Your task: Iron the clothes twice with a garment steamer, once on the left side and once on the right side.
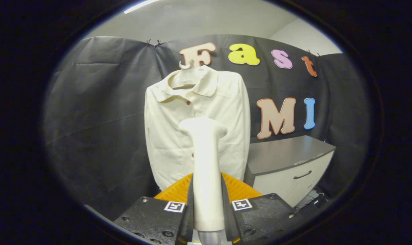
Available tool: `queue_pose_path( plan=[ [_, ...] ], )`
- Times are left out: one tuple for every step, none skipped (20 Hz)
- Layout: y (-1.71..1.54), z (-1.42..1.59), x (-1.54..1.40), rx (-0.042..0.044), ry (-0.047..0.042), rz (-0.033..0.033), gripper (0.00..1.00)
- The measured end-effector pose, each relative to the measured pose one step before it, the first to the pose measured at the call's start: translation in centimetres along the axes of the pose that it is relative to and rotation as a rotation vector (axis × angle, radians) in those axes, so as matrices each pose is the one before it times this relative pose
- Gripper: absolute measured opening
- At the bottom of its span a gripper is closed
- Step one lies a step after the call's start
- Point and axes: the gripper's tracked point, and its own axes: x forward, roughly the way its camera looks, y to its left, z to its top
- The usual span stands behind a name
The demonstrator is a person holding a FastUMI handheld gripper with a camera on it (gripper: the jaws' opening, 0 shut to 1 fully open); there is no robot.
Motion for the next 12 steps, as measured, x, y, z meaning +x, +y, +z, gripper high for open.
queue_pose_path(
  plan=[
    [1.452, -0.281, -0.198, 0.01064, 0.00593, 0.00701, 0.36],
    [1.296, -0.134, 0.279, 0.01053, 0.00449, 0.01043, 0.36],
    [1.204, -0.427, 0.379, 0.00798, 0.01760, 0.01217, 0.36],
    [1.000, -0.215, 0.504, -0.00115, 0.00748, 0.01229, 0.36],
    [0.898, -0.076, 0.483, -0.00479, 0.00338, 0.01087, 0.36],
    [0.734, -0.026, 0.800, -0.00026, -0.00185, 0.01307, 0.36],
    [0.805, 0.012, 0.903, 0.00977, -0.00176, 0.01520, 0.36],
    [0.890, -0.106, 0.973, 0.01773, 0.00305, 0.01638, 0.36],
    [0.747, -0.007, 0.725, 0.01673, -0.00544, 0.01422, 0.36],
    [0.848, 0.323, 0.792, 0.00648, -0.00780, 0.01281, 0.36],
    [0.409, 0.205, 0.863, -0.00079, -0.00362, 0.01029, 0.36],
    [0.309, 0.152, 0.572, 0.00261, -0.00425, 0.01044, 0.36]
  ],
)
